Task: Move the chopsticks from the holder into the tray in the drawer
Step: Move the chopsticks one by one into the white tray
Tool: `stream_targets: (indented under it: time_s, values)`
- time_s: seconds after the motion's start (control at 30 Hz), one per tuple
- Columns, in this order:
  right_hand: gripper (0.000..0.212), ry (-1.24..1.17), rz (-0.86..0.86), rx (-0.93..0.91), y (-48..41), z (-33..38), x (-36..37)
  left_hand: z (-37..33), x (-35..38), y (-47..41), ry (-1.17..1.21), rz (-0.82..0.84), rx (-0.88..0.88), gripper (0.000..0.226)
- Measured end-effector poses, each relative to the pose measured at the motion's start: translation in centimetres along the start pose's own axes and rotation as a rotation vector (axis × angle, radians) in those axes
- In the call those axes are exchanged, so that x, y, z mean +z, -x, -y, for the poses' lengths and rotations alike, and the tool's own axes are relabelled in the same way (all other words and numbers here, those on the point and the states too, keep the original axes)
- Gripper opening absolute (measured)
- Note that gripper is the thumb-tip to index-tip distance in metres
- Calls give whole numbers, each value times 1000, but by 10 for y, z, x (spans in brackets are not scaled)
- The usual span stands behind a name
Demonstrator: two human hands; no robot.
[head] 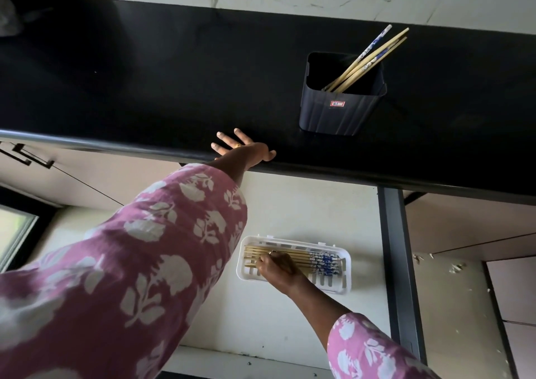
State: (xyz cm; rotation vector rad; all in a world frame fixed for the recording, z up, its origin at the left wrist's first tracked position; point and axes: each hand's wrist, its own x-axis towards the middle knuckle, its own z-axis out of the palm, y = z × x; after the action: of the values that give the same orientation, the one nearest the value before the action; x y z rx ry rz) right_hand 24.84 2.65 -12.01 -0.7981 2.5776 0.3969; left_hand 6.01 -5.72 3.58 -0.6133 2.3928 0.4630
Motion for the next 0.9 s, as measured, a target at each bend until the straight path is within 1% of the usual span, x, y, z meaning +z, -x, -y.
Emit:
stream_targets:
  time_s: [0.03,0.07,0.1,0.13,0.17,0.2,0.23,0.3,0.33,0.47,0.57,0.67,0.77,0.83,0.9]
  values:
    - [25,-64,103,-107,-10,1,10,0,0,0,-4,1,-3,103]
    - [30,-227,115,-218,-12,5,13,0,0,-1,-8,1,-5,103]
    - [36,-253,-14,-173,-13,1,12,0,0,-1,-9,1,-6,103]
    - [38,-296,-58,-125,-15,-2,14,0,0,-1,-10,2,-7,103]
    - [34,-291,-102,-47,-12,-5,11,0,0,-1,-8,3,-7,103]
    - [22,-415,-150,1,-7,-9,5,0,0,-1,-5,3,-7,103]
    - [12,-417,-252,-33,-5,-16,-5,0,0,-1,-4,2,-7,103]
    - [11,-300,-496,-90,0,-35,-20,1,0,-1,-6,2,-4,103]
    - [10,-298,-591,-71,3,-46,-30,1,0,-2,-6,3,0,104]
    - [15,-264,-903,68,7,-91,-65,3,2,-7,-17,9,4,106]
    - [14,-328,-1087,177,7,-131,-98,3,6,-11,-14,-4,-7,107]
    - [12,-282,-1260,278,9,-174,-131,1,7,-14,-15,-7,-19,109]
    - [8,-278,-1345,441,12,-213,-164,-1,7,-17,2,-2,-33,110]
    - [9,-391,-1305,572,10,-236,-181,-2,8,-19,6,-3,-38,110]
    - [17,-557,-1206,683,4,-261,-194,-3,8,-21,1,-2,-43,111]
